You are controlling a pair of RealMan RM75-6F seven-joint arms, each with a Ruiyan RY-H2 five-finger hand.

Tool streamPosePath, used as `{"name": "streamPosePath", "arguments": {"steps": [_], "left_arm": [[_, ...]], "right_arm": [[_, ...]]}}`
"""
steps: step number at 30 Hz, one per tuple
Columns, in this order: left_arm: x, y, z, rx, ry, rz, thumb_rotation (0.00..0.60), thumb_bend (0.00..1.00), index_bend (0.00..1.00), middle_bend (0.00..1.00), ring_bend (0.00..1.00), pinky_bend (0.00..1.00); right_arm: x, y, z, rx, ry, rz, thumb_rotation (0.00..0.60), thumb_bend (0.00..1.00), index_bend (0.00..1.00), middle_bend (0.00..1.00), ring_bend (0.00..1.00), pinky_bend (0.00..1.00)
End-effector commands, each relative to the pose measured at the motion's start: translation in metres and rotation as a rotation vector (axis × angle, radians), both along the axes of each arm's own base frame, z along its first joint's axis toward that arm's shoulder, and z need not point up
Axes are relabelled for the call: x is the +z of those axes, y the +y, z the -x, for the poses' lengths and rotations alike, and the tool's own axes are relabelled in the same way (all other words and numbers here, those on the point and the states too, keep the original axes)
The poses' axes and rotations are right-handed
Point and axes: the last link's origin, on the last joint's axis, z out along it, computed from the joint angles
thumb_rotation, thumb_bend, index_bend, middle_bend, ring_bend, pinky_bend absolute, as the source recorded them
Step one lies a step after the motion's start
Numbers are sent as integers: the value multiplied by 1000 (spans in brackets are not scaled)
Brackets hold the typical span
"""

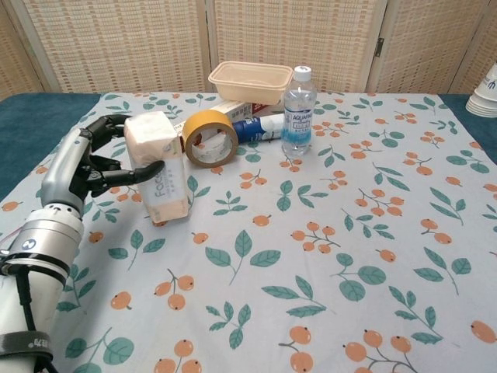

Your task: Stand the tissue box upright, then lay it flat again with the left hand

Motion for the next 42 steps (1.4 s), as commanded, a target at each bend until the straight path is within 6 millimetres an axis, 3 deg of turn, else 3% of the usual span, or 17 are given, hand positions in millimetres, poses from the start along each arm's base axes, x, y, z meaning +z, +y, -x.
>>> {"name": "streamPosePath", "arguments": {"steps": [1,10,15,20,22,31,42], "left_arm": [[1,0,1,0,-2,-3,600,222,428,441,1000,1000],[0,-1,10,12,5,7,600,208,419,432,1000,1000],[-3,-3,14,1,23,28,600,194,363,393,1000,1000],[-3,-4,15,-37,36,48,600,167,75,278,1000,990],[-3,-5,14,-54,33,58,600,149,3,213,999,979],[0,-8,21,-79,40,83,600,137,0,79,970,943],[23,-14,25,-106,71,35,600,135,0,42,950,923]], "right_arm": [[-1,-1,0,-2,3,-3,600,116,77,30,0,17],[-6,-1,0,-3,15,-15,600,116,77,30,0,17],[-8,-2,-1,-3,17,-22,600,116,77,30,0,17],[-8,-3,-1,-3,12,-26,600,116,77,30,0,18],[-7,-3,-1,1,9,-23,600,116,77,30,0,18],[-6,-2,-3,35,-9,-7,600,116,77,38,0,19],[-3,-1,-5,49,-20,2,600,116,77,38,0,20]]}}
